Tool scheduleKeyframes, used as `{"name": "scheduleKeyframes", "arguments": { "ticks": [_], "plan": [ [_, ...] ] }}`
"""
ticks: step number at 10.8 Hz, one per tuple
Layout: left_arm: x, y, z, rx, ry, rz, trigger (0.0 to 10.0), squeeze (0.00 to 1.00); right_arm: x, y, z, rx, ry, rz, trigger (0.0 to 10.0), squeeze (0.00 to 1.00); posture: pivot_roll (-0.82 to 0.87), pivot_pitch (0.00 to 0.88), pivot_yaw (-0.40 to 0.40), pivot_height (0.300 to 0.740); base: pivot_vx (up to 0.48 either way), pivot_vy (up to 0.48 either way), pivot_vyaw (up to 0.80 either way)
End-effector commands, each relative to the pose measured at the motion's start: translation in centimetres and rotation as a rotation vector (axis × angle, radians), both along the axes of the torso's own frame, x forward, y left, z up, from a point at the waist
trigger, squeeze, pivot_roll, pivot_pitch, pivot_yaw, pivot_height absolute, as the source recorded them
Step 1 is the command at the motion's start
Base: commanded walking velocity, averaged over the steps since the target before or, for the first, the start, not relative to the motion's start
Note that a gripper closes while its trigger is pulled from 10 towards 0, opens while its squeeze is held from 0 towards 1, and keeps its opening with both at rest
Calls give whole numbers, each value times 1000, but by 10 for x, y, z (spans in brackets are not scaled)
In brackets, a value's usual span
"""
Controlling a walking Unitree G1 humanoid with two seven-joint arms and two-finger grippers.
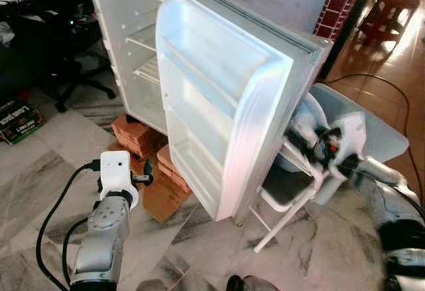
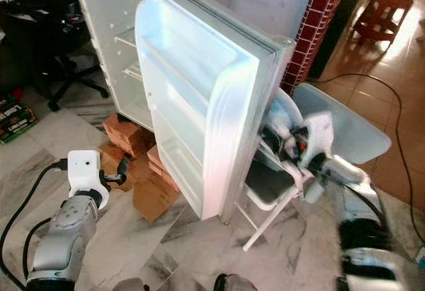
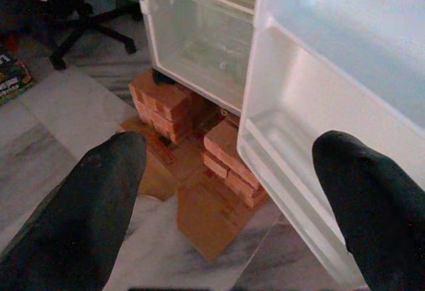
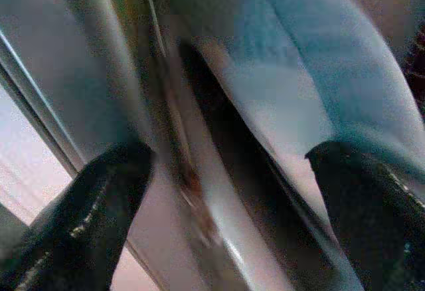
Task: Restocking fridge
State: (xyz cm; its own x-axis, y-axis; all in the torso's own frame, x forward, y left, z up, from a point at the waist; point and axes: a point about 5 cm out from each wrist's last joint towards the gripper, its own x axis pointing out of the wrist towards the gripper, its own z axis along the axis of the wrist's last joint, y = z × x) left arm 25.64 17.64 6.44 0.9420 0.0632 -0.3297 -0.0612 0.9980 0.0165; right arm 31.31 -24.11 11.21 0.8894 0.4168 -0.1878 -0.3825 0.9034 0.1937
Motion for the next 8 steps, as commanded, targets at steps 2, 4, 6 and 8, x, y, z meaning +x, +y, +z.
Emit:
{"name": "scheduleKeyframes", "arguments": {
  "ticks": [2,4,6,8],
  "plan": [
    [2,-1,0,8,-1,-10,10000,0,-7,46,55,371,-153,288,10000,0,87,0,-23,740,0,0,0],
    [1,0,-2,-2,12,-6,10000,0,-52,82,85,580,-165,721,10000,0,88,0,-27,740,0,0,0],
    [-12,-21,-20,-162,192,-86,10000,0,-49,79,63,518,-104,678,10000,0,92,0,-27,740,0,0,0],
    [-24,-27,-30,-132,293,-164,10000,0,-34,67,36,392,-41,528,10000,0,97,0,-27,740,0,0,0]
  ]
}}
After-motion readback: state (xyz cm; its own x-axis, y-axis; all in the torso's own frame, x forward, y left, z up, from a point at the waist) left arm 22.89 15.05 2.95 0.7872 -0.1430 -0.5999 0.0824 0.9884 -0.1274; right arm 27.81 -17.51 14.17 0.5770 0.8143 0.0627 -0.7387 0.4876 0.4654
